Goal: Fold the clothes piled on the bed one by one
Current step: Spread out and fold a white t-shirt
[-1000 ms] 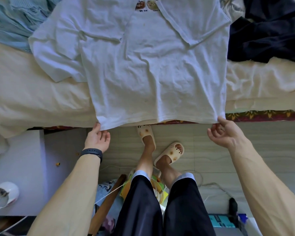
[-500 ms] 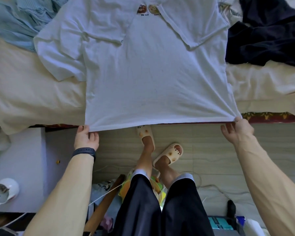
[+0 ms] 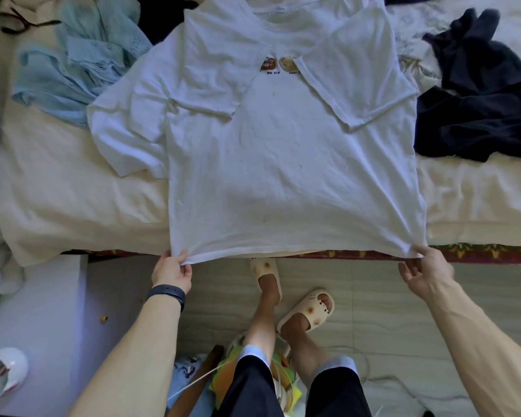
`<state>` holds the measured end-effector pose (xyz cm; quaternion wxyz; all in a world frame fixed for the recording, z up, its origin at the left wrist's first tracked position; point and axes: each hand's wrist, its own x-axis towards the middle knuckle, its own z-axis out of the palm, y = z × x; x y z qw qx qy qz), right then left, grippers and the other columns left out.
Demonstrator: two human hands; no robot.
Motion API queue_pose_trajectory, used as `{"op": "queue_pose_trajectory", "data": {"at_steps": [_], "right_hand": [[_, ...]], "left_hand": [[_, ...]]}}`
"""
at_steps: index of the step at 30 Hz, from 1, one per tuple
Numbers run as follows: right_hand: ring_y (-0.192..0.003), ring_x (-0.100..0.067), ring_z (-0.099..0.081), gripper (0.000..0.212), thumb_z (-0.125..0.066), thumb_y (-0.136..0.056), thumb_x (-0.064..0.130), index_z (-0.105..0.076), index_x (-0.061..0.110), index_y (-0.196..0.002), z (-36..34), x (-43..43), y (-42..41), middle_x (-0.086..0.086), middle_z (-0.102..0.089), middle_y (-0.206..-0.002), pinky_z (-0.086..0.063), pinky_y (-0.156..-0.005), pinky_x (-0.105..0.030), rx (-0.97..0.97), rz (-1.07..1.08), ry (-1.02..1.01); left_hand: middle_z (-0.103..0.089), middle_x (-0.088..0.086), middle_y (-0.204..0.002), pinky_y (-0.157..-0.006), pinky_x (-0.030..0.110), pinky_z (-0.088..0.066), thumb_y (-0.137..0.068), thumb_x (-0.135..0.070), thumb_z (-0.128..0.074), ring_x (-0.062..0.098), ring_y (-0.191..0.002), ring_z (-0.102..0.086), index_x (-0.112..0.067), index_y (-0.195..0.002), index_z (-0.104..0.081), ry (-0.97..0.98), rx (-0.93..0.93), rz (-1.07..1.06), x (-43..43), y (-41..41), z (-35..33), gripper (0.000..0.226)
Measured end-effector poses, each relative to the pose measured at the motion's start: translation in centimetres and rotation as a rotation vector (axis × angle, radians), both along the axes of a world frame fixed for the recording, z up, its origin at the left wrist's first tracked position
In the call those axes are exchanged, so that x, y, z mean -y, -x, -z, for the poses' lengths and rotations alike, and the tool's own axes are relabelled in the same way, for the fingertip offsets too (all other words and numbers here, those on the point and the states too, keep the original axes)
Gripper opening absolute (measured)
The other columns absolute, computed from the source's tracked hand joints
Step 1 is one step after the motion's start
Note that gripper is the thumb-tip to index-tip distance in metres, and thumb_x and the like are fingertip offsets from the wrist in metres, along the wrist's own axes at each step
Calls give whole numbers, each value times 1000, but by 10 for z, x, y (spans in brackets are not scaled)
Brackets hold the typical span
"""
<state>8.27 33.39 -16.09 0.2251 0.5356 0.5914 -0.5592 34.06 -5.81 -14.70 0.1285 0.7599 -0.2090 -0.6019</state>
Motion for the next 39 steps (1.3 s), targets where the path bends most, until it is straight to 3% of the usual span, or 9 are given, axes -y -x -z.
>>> {"op": "queue_pose_trajectory", "data": {"at_steps": [5,6,9,11,17,26,30,34,39], "right_hand": [[-86,-13,-63,2,-66,-99,18,-63,18,-99,-24,-8,-5,-1,-66,-97,-49,-94,-38,-35,-58,44],[-87,-13,-63,2,-63,-100,18,-63,20,-99,-34,-10,-7,-1,-66,-100,-48,-95,-39,-59,-60,52],[-87,-15,-64,15,-55,-104,16,-63,17,-116,-73,-16,-11,-1,-65,-101,-48,-97,-38,-162,-68,92],[-89,-19,-65,22,-51,-105,14,-57,13,-125,-103,-17,-12,-6,-65,-106,-54,-94,-39,-251,-65,114],[-83,-21,-65,9,-50,-106,14,-56,13,-113,-178,-24,-24,-8,-63,-103,-57,-74,-37,-380,-2,42],[-73,-25,-64,8,-62,-101,10,-57,6,-96,-190,-65,-69,-15,-63,-98,-59,-46,-28,-103,-153,-59],[-73,-25,-63,9,-59,-99,4,-56,4,-107,-198,-60,-53,-19,-61,-107,-58,-46,-28,-122,-88,-82],[-99,-28,-60,25,-52,-98,-1,-55,17,-116,-213,-48,-16,-13,-55,-119,-55,-62,-33,-223,-41,-30],[-85,-19,-61,22,-42,-103,4,-61,14,-102,-225,-4,52,-9,-60,-101,-54,-67,-26,-271,44,158]], "left_hand": [[-60,8,-85,-63,25,-49,-95,-5,-67,14,-73,-55,3,-131,-57,-7,263,342,5,-7,-15,39],[-62,10,-88,-66,28,-52,-95,-9,-67,16,-75,-58,2,-133,-57,16,291,397,6,-9,-24,41],[-53,11,-142,-101,42,-50,-98,-13,-64,28,-126,-53,-7,-146,-47,31,190,404,9,-17,-60,51],[-48,10,-147,-110,45,-43,-99,-10,-61,30,-132,-48,-7,-146,-45,11,34,314,8,-22,-88,50],[-65,16,-121,-95,40,-48,-98,-3,-59,26,-97,-66,-8,-123,-54,80,-135,206,-11,-41,-158,26],[-62,20,-126,-88,43,-53,-95,-1,-63,34,-99,-64,-6,-130,-55,115,92,351,-64,-69,-180,36],[-60,15,-118,-83,40,-52,-94,2,-58,34,-100,-62,-14,-119,-56,226,70,313,-55,-58,-194,29],[-61,16,-113,-83,41,-52,-94,5,-53,34,-101,-61,-13,-107,-58,281,-26,271,-18,-31,-206,22],[-60,11,-95,-84,35,-51,-100,2,-43,23,-81,-61,-15,-91,-60,210,-168,286,33,35,-216,26]]}}
